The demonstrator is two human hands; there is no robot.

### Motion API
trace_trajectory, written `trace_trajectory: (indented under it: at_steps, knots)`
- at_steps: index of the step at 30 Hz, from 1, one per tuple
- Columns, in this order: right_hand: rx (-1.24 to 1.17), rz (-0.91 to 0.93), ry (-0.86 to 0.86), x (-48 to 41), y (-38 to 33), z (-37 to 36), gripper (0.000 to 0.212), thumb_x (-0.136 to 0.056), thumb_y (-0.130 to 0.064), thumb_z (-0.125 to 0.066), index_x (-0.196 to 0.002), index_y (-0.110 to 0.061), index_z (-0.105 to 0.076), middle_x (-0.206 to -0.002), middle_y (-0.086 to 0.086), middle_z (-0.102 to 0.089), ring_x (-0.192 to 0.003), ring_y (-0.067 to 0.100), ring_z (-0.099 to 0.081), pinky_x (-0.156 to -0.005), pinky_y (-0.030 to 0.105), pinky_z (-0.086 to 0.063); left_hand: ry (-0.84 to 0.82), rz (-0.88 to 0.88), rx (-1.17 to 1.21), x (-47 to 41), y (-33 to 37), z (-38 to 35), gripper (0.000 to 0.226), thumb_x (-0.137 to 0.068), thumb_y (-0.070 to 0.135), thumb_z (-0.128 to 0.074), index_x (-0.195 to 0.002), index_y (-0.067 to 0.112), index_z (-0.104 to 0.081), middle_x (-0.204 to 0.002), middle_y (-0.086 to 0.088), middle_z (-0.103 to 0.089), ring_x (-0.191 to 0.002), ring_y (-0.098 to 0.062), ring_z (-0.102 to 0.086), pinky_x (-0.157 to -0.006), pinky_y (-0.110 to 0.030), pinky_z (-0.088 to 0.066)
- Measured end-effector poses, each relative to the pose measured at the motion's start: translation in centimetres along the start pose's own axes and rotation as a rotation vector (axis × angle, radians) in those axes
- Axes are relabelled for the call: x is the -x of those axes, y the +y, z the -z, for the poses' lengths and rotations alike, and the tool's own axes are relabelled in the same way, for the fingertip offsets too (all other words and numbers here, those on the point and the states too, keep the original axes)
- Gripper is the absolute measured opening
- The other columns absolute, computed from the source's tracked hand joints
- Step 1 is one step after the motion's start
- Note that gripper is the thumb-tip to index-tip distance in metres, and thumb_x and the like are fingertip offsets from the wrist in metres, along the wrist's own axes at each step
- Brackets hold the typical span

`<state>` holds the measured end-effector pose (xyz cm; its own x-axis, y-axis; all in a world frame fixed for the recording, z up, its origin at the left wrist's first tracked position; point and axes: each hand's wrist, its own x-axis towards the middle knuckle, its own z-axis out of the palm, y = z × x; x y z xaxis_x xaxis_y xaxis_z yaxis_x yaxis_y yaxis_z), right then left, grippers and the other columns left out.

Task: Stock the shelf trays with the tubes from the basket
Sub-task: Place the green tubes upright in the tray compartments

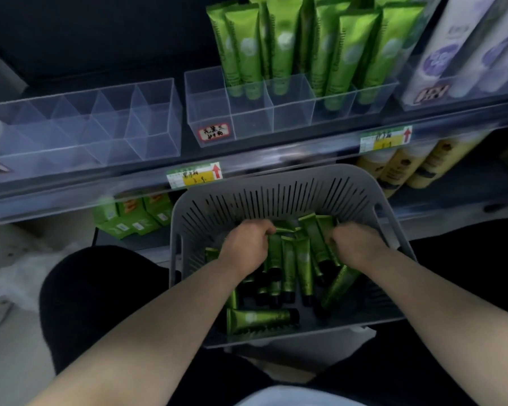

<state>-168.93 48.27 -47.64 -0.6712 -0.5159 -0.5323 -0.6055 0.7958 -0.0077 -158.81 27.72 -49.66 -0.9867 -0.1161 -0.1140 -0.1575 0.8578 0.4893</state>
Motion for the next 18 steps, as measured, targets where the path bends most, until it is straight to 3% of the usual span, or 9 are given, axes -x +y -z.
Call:
trace_trajectory:
  at_steps: [3,8,11,14,18]
  knots:
    - [0.099,-0.013,-0.107,0.3,0.1,-0.6,0.026,-0.087,-0.004,-0.051,-0.107,-0.014,-0.063,-0.109,0.008,-0.063,-0.096,0.024,-0.06,-0.075,0.029,-0.051,-0.024,0.021,0.038,0.5,0.4,-1.6,0.031,-0.093,0.002,-0.047,-0.115,0.015,-0.064,-0.119,-0.005,-0.064,-0.109,-0.02,-0.058,-0.089,-0.034,-0.051]
    - [0.194,-0.01,-0.177,0.6,-0.5,-0.6,0.027,-0.089,-0.004,-0.051,-0.114,-0.008,-0.061,-0.117,0.009,-0.061,-0.103,0.025,-0.059,-0.076,0.03,-0.047,-0.037,0.017,0.04,1.8,0.1,-2.9,0.033,-0.093,0.0,-0.046,-0.117,0.014,-0.063,-0.12,-0.007,-0.064,-0.113,-0.019,-0.057,-0.092,-0.033,-0.05]
    - [0.035,0.006,-0.185,0.7,-0.6,-0.1,0.024,-0.089,-0.011,-0.056,-0.111,-0.013,-0.064,-0.117,0.007,-0.06,-0.099,0.022,-0.057,-0.085,0.029,-0.05,0.023,0.077,0.047,2.2,-0.7,-2.8,0.033,-0.092,-0.001,-0.048,-0.116,0.015,-0.064,-0.115,-0.007,-0.066,-0.105,-0.019,-0.06,-0.085,-0.03,-0.052]
    - [-0.199,0.116,-0.096,1.0,-1.2,1.1,0.024,-0.089,-0.022,-0.063,-0.113,-0.025,-0.065,-0.118,-0.002,-0.061,-0.106,0.018,-0.057,-0.084,0.023,-0.044,0.077,0.185,0.049,2.2,-1.6,-2.1,0.035,-0.09,-0.003,-0.05,-0.119,0.011,-0.063,-0.11,-0.009,-0.066,-0.097,-0.02,-0.062,-0.079,-0.027,-0.053]
    - [-0.435,0.189,0.103,1.2,-2.2,2.1,0.026,-0.089,-0.022,-0.065,-0.115,-0.021,-0.065,-0.114,-0.002,-0.065,-0.104,0.015,-0.059,-0.083,0.019,-0.04,0.072,0.296,0.041,2.5,-2.5,-1.7,0.036,-0.09,-0.001,-0.049,-0.124,0.01,-0.059,-0.109,-0.012,-0.065,-0.094,-0.025,-0.063,-0.077,-0.039,-0.056]
